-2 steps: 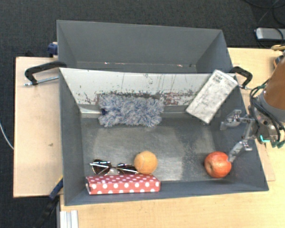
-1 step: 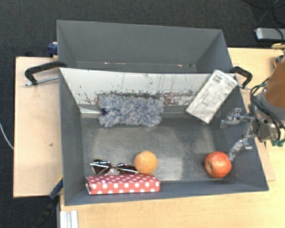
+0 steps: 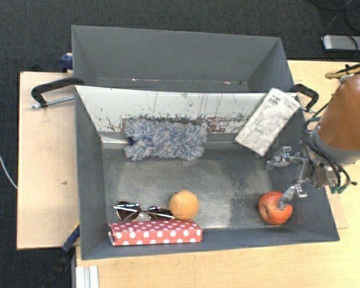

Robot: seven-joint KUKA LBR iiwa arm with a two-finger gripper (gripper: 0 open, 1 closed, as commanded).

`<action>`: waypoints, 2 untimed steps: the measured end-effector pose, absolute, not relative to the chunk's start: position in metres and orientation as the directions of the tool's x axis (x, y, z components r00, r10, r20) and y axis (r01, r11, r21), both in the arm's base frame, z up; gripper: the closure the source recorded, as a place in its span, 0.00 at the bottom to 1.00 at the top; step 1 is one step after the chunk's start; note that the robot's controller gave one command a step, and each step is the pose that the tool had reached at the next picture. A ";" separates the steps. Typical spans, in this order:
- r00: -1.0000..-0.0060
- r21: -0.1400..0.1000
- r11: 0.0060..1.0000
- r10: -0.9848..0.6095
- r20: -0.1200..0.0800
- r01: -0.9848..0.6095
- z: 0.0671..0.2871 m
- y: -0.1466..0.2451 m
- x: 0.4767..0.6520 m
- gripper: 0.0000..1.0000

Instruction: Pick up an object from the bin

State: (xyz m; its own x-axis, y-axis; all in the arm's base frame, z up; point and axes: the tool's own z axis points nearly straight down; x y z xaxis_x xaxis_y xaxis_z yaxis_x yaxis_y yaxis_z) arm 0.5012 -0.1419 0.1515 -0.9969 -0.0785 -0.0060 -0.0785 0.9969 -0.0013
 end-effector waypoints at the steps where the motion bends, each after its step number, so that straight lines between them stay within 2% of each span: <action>1: -0.954 0.001 0.954 -0.299 -0.002 -0.299 0.097 -0.123 0.500 0.00; 2: -0.954 0.001 0.954 -0.300 -0.001 -0.300 0.097 -0.123 0.499 0.00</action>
Offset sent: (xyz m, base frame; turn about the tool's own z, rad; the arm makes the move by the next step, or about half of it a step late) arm 0.0136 -0.0105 -0.0815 -0.2780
